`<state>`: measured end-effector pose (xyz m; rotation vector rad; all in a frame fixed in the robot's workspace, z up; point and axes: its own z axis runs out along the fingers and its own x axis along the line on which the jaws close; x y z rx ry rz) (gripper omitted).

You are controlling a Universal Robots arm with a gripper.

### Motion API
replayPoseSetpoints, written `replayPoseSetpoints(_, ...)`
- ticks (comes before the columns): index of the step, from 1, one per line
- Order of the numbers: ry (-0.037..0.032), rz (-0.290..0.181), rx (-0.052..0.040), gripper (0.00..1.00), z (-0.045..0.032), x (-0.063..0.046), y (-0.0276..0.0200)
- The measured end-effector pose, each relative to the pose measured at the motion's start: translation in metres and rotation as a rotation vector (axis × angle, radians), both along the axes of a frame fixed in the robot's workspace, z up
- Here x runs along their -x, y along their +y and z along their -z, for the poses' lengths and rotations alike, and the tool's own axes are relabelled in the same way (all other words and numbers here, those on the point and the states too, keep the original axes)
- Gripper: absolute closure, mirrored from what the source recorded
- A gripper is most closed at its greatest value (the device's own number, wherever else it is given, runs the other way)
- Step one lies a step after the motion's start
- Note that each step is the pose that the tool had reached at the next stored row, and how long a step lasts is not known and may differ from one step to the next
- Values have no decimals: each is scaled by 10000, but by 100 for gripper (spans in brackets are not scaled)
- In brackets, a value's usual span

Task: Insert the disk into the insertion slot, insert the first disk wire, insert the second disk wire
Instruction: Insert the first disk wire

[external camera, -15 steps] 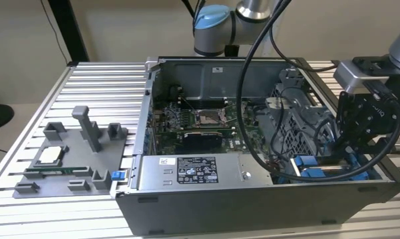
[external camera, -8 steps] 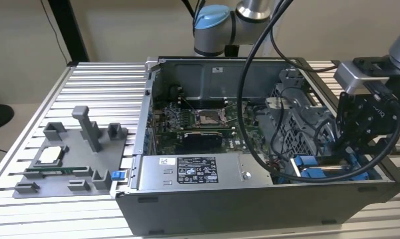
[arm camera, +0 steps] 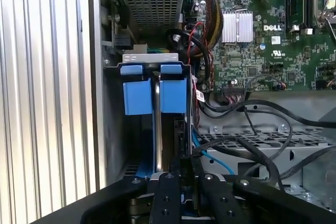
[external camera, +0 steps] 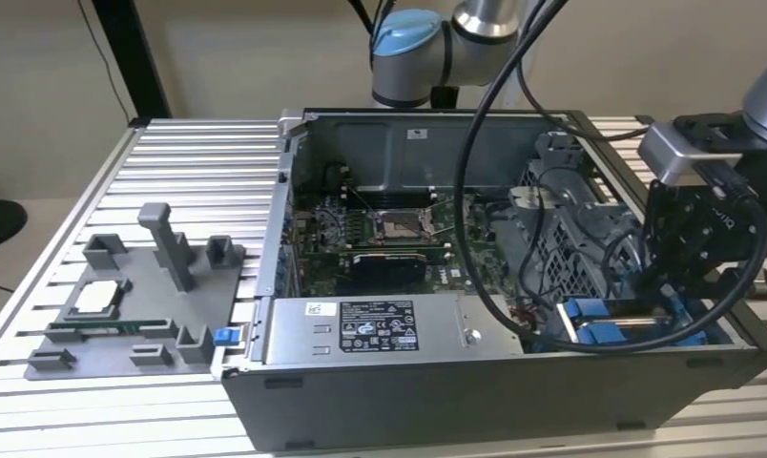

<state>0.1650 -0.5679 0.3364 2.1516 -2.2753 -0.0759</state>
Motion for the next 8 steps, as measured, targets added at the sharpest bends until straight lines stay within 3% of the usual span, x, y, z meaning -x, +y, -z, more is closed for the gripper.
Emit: replayPoseSetpoints(8, 0, 0, 2, 100, 67, 0, 0)
